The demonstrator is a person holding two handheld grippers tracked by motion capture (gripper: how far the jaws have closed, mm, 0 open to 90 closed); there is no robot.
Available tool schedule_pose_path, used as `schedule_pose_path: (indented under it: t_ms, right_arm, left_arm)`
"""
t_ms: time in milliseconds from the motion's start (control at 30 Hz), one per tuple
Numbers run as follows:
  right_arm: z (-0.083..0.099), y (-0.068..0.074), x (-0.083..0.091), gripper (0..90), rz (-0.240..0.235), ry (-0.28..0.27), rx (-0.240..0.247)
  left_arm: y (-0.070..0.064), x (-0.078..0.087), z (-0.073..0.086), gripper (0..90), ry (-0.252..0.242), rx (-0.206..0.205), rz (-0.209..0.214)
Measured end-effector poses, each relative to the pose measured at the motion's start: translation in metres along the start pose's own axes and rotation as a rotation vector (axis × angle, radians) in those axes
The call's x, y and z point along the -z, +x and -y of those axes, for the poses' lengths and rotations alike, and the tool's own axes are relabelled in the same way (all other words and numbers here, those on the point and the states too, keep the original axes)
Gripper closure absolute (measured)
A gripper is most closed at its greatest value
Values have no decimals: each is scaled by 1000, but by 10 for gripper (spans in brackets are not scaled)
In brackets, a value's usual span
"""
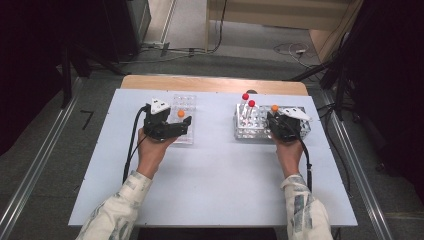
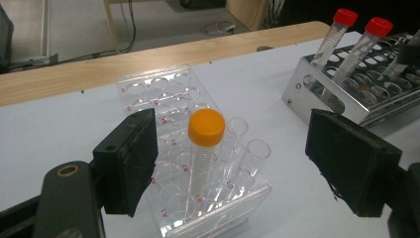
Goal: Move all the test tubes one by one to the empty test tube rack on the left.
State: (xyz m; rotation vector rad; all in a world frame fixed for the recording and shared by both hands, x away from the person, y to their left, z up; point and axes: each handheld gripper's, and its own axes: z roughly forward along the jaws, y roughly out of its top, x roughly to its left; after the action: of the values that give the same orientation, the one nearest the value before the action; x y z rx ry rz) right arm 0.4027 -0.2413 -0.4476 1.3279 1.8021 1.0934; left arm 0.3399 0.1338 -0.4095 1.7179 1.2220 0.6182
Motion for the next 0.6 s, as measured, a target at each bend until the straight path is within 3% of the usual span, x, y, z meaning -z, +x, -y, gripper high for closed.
schedule_pose_path:
  t_ms: [333,600]
  right_arm:
    - [-30,0,24,718,-4,-57,8]
    - [-39,10,49,718,-38,-83,32]
  left_arm:
    - [2,2,0,210,-3,4,1]
    - [0,3,0,211,-3,3,5]
